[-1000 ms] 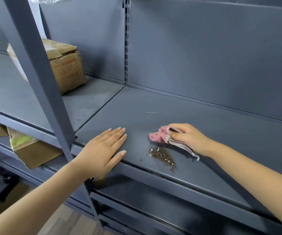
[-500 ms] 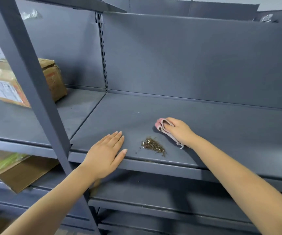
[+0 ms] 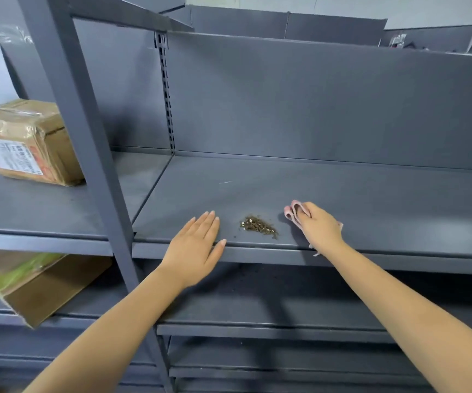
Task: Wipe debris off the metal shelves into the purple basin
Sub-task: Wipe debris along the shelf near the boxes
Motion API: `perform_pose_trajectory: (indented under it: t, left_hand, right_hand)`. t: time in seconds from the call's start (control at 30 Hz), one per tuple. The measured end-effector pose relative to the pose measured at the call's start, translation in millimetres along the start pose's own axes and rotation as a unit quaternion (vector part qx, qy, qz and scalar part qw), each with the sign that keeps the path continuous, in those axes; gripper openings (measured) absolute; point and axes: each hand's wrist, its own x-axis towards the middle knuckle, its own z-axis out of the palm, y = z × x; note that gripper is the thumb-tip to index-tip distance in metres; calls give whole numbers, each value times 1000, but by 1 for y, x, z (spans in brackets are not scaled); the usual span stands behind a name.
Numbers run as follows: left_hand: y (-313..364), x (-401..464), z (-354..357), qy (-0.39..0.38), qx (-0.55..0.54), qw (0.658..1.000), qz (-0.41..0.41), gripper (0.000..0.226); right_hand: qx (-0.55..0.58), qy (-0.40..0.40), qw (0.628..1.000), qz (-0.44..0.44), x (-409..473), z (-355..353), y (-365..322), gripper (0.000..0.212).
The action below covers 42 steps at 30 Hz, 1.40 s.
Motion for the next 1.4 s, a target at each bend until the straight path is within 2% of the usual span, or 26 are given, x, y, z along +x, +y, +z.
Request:
perform_pose_trajectory:
  t: [0.17,0.27,0.4,0.47,0.57,0.63,0.73,0.87,0.97,1.07,1.13,1.27,1.33,1.4]
  left_hand:
    - [1,-1,4,-2,11,1000,-1,109]
    - [-1,-2,7,6,5,1000,8,118]
    - [-1,-2,8,10,1,1000,5,103]
    - [1,-1,5,16,3,1000,3,106]
    - [-2,-1,3,-2,5,1000,-2,105]
    - [-6,-1,-2,-11,4,1000,0,113]
    - [-19,-7,-5,-6,11,1000,-18,116]
    - [-29,-14,-4,-20,20,1000,-13,133]
    - [-28,-14,-5,-29,22,999,-14,135]
    - [-28,-14,-4,-28,15,999,-11,131]
    - [-31,-14,-1,-23,12,1000,0,123]
    - [-31,-14,3,-11,44,999,5,100]
    - [-27,-12,0,-14,33,999,-7,113]
    - [-23,-11,-5,-28,29,999,-20,127]
  right_hand:
    - [-34,77,996,7,-12,33,-29,24]
    - [-35,44,998,-24,-17,49,-51,18]
    - [-47,42,997,-50,-19,63,-63,23]
    - [-51,22,997,-52,-17,63,-64,25]
    - [32,-9,999,-42,-14,53,-62,31]
    - [85,-17,996,-32,-14,46,-58,30]
    - [16,9,994,-107,-16,40,-54,24]
    - [-84,-27,953,-288,-20,43,-69,35]
    - [-198,-78,891,-402,-15,54,-79,39]
    - [-286,-123,843,-438,-15,67,-82,43]
    - [-310,-124,831,-444,-14,67,-79,45]
    - [-313,-134,841,-421,-7,53,-69,43]
    - [-305,-139,854,-399,-5,43,-66,40]
    - [-269,-127,882,-367,-4,30,-64,41]
